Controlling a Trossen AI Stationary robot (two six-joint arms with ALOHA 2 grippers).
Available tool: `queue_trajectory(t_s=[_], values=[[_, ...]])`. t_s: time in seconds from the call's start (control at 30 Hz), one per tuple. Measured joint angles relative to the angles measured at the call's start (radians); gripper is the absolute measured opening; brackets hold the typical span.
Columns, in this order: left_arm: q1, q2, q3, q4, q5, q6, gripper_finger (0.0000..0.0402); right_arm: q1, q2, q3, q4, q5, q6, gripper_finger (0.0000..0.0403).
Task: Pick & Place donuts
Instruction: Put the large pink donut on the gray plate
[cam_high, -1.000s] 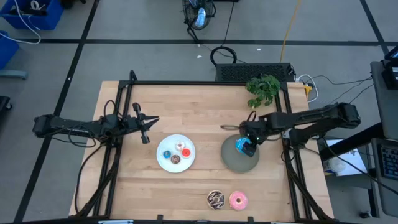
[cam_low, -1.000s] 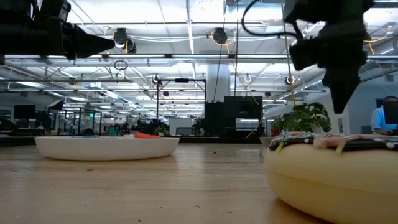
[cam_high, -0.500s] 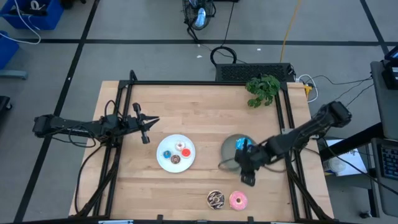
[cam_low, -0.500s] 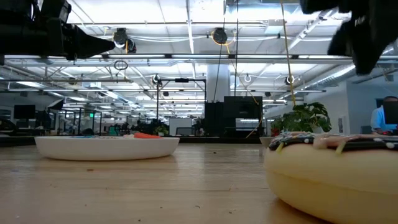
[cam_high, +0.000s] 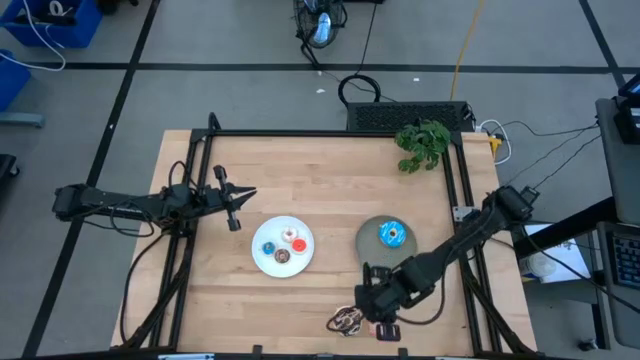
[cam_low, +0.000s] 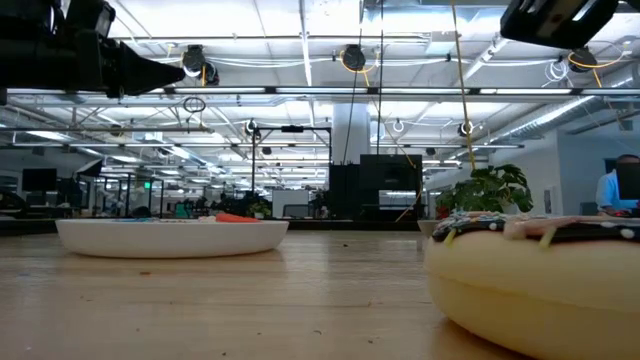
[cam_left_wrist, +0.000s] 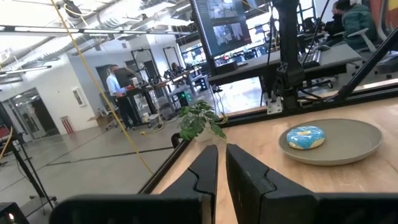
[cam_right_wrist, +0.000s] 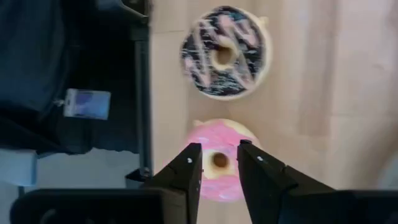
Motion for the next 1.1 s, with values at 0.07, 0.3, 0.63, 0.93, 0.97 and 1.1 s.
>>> queue_trajectory(t_s=[0.07, 0.3, 0.63, 0.93, 0.97, 1.1], values=[[0.0, 0.0, 0.0, -0.001, 0.0, 0.0, 0.004, 0.004, 0.007, 0.0, 0.021, 0.001, 0.015, 0.0084], [0.0, 0.0, 0.0, -0.001, 0.0, 0.007, 0.004, -0.002, 0.026, 0.0, 0.009, 0.085, 0.049, 0.0071], [0.0, 0.0, 0.0, -0.008, 0.0, 0.007, 0.004, -0.002, 0.047, -0.001, -0.218, 0.191, 0.027, 0.0108], [0.0, 0.0, 0.0, -0.022, -0.001, 0.017, 0.004, 0.034, 0.055, -0.001, -0.179, 0.188, -0.008, 0.0228], [0.0, 0.0, 0.0, -0.023, -0.001, 0.019, 0.004, 0.041, 0.055, -0.001, -0.179, 0.187, -0.008, 0.0238], [0.0, 0.0, 0.0, -0.023, -0.001, 0.021, 0.004, 0.081, 0.062, -0.001, -0.176, 0.185, 0.011, 0.0261]])
